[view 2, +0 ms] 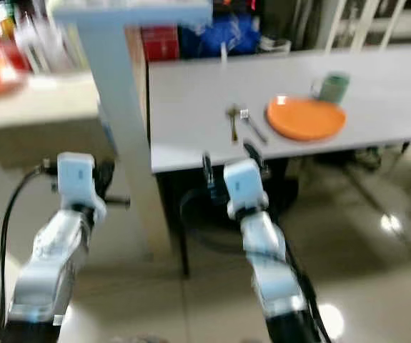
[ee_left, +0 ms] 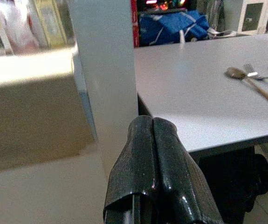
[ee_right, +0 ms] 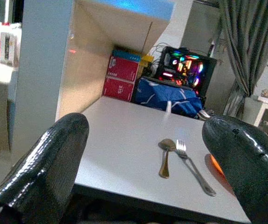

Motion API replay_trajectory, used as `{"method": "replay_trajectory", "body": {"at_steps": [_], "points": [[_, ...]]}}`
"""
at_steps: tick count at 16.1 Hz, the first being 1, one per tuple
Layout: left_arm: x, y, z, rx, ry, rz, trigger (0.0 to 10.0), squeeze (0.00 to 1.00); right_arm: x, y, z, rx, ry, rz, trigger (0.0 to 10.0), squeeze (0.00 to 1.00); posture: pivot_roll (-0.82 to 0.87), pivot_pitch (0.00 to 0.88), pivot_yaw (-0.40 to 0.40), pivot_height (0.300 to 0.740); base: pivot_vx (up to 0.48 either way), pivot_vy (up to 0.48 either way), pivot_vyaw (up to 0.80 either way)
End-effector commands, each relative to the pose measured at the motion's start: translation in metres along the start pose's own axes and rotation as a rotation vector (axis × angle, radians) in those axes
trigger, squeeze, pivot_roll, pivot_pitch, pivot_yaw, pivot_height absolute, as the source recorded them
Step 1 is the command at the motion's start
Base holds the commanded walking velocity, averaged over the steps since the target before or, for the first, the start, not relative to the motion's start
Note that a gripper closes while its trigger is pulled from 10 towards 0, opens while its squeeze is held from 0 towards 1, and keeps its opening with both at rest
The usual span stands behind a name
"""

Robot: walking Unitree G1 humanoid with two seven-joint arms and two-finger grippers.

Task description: Setting the table

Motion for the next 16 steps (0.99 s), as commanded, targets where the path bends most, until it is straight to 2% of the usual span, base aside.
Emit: {"method": "replay_trajectory", "body": {"at_steps": [1, 6, 8, 11, 14, 16], "points": [[-0.003, 0.004, 0.001, -0.002, -0.004, 0.012, 10.0, 0.0, -0.003, 0.006, 0.003, -0.019, -0.005, -0.001, 10.0, 0.0, -0.12, 0.0, 0.102, 0.74, 0.0, 0.0, 0.0], [-0.01, 0.005, -0.001, -0.007, -0.016, -0.001, 10.0, 0.0, 0.0, 0.007, 0.001, -0.023, 0.002, 0.025, 10.0, 0.0, -0.12, 0.0, 0.099, 0.74, 0.0, 0.0, 0.0], [-0.008, 0.005, -0.003, -0.005, -0.001, -0.017, 10.0, 0.0, 0.001, 0.006, 0.001, -0.019, 0.011, 0.028, 10.0, 0.0, -0.11, 0.0, 0.096, 0.74, 0.0, 0.0, 0.0], [-0.006, 0.002, -0.002, 0.011, 0.02, 0.011, 10.0, 0.0, 0.003, 0.003, 0.003, -0.008, 0.021, 0.029, 10.0, 0.0, -0.11, 0.0, 0.094, 0.74, 0.0, 0.0, 0.0], [0.003, 0.004, 0.001, 0.003, 0.071, -0.017, 10.0, 0.0, 0.006, 0.0, 0.005, -0.001, 0.024, 0.036, 10.0, 0.0, -0.1, 0.0, 0.094, 0.74, 0.0, 0.0, 0.0], [0.001, 0.004, 0.002, 0.005, 0.056, -0.034, 10.0, 0.0, 0.008, -0.001, 0.005, 0.001, 0.031, 0.036, 10.0, 0.0, -0.1, 0.0, 0.094, 0.74, 0.0, 0.0, 0.0]]}}
Point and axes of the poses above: a point about 5 cm out from each wrist's last joint towards the gripper, its own z axis pointing out of the wrist towards the gripper, its own y axis along the axis of the wrist's last joint, x = y × z, the point moved 2 cm from there along z, pointing out of the wrist towards the gripper, and after that the axes turned 15 degrees about z, right-handed, at the moved point
